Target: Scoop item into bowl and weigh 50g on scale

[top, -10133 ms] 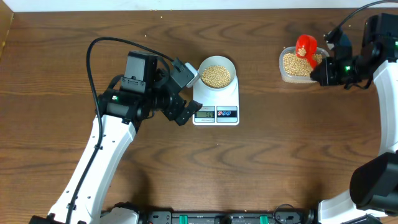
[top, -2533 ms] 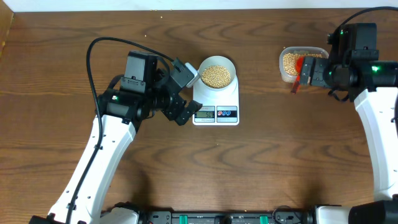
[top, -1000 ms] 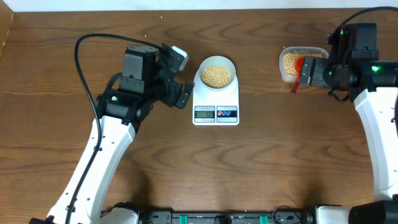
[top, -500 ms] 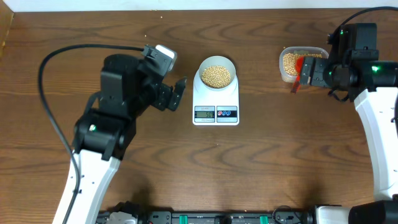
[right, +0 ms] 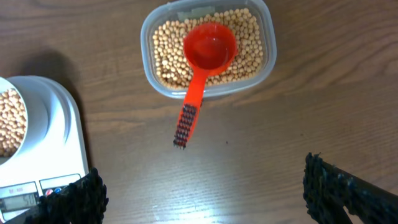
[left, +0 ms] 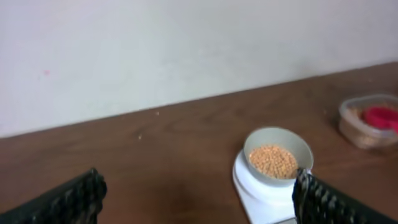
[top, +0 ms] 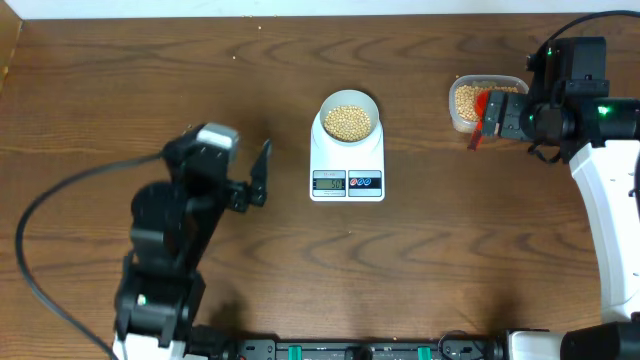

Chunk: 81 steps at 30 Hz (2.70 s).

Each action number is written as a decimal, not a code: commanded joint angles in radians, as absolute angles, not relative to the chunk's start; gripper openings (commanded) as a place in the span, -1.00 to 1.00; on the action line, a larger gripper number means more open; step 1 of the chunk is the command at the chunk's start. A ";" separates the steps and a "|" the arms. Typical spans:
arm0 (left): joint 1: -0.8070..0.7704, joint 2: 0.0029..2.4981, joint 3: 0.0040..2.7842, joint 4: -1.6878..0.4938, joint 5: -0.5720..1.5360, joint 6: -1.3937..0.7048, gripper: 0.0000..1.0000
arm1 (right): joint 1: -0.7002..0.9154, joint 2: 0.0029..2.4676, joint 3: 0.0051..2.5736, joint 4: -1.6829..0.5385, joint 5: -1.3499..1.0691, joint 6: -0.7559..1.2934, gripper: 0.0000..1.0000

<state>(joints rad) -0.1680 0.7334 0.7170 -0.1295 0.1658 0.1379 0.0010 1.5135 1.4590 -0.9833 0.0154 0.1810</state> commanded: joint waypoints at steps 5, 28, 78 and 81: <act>-0.120 0.466 0.503 -0.031 0.058 -0.027 0.96 | -0.014 1.505 1.477 -0.986 0.023 0.178 0.99; -0.068 0.002 0.004 0.283 -0.039 -0.086 0.95 | -0.014 1.505 1.477 -0.986 0.023 0.178 0.99; -0.056 0.004 0.004 -0.070 -0.046 -0.039 0.96 | -0.014 1.505 1.477 -0.986 0.023 0.178 0.99; -0.056 0.004 0.004 -0.071 -0.046 -0.039 0.96 | -0.014 1.505 1.477 -0.986 0.023 0.178 0.98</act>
